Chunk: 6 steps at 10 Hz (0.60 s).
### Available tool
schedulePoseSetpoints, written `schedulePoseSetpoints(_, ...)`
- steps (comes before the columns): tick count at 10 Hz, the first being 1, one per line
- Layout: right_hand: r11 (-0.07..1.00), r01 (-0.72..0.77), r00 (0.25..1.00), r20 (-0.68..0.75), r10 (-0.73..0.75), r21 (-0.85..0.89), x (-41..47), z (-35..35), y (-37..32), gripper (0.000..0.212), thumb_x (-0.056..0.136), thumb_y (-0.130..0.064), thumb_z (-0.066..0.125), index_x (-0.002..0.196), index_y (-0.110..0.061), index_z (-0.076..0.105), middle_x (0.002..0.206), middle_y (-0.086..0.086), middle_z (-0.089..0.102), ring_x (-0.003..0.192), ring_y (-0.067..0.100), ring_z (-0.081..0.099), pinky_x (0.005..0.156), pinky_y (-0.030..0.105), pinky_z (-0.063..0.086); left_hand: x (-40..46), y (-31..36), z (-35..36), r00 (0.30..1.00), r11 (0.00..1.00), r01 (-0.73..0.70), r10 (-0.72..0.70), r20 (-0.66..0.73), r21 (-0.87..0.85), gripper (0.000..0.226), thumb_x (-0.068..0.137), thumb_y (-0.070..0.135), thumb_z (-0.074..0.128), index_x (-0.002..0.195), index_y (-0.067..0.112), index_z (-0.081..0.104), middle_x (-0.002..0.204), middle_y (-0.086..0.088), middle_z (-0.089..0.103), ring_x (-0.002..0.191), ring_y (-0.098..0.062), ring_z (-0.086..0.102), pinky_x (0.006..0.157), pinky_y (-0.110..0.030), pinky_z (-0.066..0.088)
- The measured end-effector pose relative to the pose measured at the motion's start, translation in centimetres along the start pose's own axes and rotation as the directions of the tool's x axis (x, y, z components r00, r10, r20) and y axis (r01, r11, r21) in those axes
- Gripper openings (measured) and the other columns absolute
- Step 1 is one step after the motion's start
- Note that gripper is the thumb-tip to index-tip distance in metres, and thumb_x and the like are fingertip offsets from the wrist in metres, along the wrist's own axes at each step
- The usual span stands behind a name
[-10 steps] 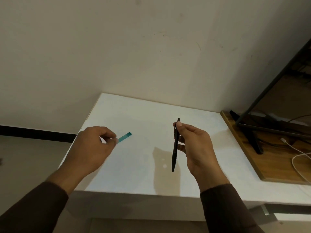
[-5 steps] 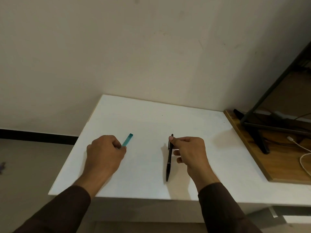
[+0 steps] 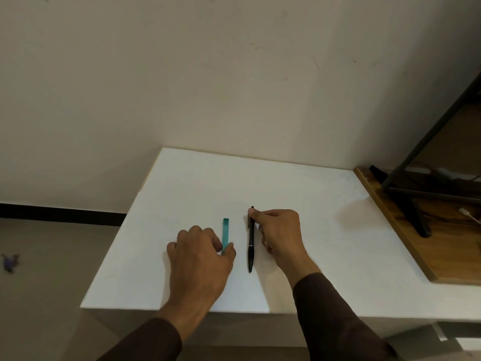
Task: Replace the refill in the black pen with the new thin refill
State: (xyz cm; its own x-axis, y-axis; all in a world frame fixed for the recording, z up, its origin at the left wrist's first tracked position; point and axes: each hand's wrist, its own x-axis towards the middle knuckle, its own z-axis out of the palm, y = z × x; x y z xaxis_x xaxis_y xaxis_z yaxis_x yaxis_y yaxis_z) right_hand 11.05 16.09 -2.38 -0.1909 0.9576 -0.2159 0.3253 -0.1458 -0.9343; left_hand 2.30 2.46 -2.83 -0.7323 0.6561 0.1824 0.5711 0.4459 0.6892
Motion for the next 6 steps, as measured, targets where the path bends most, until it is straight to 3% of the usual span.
schedulePoseSetpoints(1,0.999,0.025,0.999,-0.037,-0.026,-0.044,0.5,0.6,0.2,0.035,0.085,-0.038,0.081,0.069,-0.007,0.077,0.043,-0.006,0.049,0.04,0.013,0.044,0.05,0.026,0.043,0.0,-0.1,0.1,1.0,1.0,0.01,-0.01,-0.003,-0.002,0.027,0.085,0.045,0.076,0.084,0.019,0.071,0.084,0.006,0.065,0.085,-0.016,0.059,0.083,-0.032,0.038)
schedulePoseSetpoints(2,0.998,0.024,0.999,-0.045,-0.026,-0.057,0.6,0.4,0.3,0.035,0.084,-0.04,0.081,0.067,-0.009,0.077,0.04,-0.008,0.049,0.041,0.013,0.044,0.05,0.026,0.043,0.1,-0.2,0.2,1.0,1.0,0.008,-0.008,-0.003,-0.005,0.03,0.084,0.048,0.076,0.084,0.019,0.07,0.085,0.005,0.066,0.085,-0.016,0.059,0.083,-0.031,0.036)
schedulePoseSetpoints(3,0.998,0.041,0.998,-0.05,-0.044,-0.057,0.7,0.2,0.7,0.043,0.085,-0.042,0.08,0.076,0.001,0.076,0.051,0.004,0.05,0.042,0.015,0.043,0.047,0.025,0.043,0.1,-0.2,0.0,1.0,1.0,-0.008,0.008,0.002,-0.017,0.03,0.084,0.048,0.076,0.083,0.019,0.07,0.083,0.006,0.065,0.085,-0.016,0.059,0.085,-0.034,0.043)
schedulePoseSetpoints(4,0.997,0.037,0.999,-0.028,-0.039,-0.07,0.1,-0.3,0.4,0.035,0.086,-0.041,0.078,0.072,-0.009,0.076,0.045,-0.006,0.058,0.032,0.006,0.047,0.041,0.02,0.044,0.1,-0.5,-0.1,1.0,0.998,-0.029,0.029,0.011,-0.047,0.028,0.086,0.045,0.075,0.079,0.018,0.069,0.078,0.005,0.065,0.08,-0.018,0.061,0.085,-0.039,0.05)
schedulePoseSetpoints(5,0.992,0.079,0.997,0.011,-0.078,-0.097,-0.5,-1.4,0.6,0.024,0.091,-0.036,0.075,0.087,-0.012,0.075,0.068,0.002,0.073,0.036,0.01,0.058,0.041,0.022,0.045,0.2,-1.0,-0.3,0.996,0.995,-0.081,0.082,0.024,-0.061,0.024,0.09,0.038,0.073,0.075,0.021,0.064,0.075,0.005,0.063,0.077,-0.018,0.061,0.083,-0.041,0.05)
schedulePoseSetpoints(6,0.909,0.186,0.974,-0.05,-0.221,-0.374,-2.7,-2.3,0.9,0.021,0.099,-0.031,0.064,0.108,-0.014,0.073,0.097,0.002,0.076,0.072,0.016,0.069,0.067,0.024,0.05,0.1,-2.0,-0.9,0.988,0.986,-0.153,0.154,-0.02,0.063,0.01,0.093,0.027,0.071,0.088,0.017,0.071,0.089,-0.001,0.068,0.087,-0.021,0.06,0.084,-0.039,0.046)
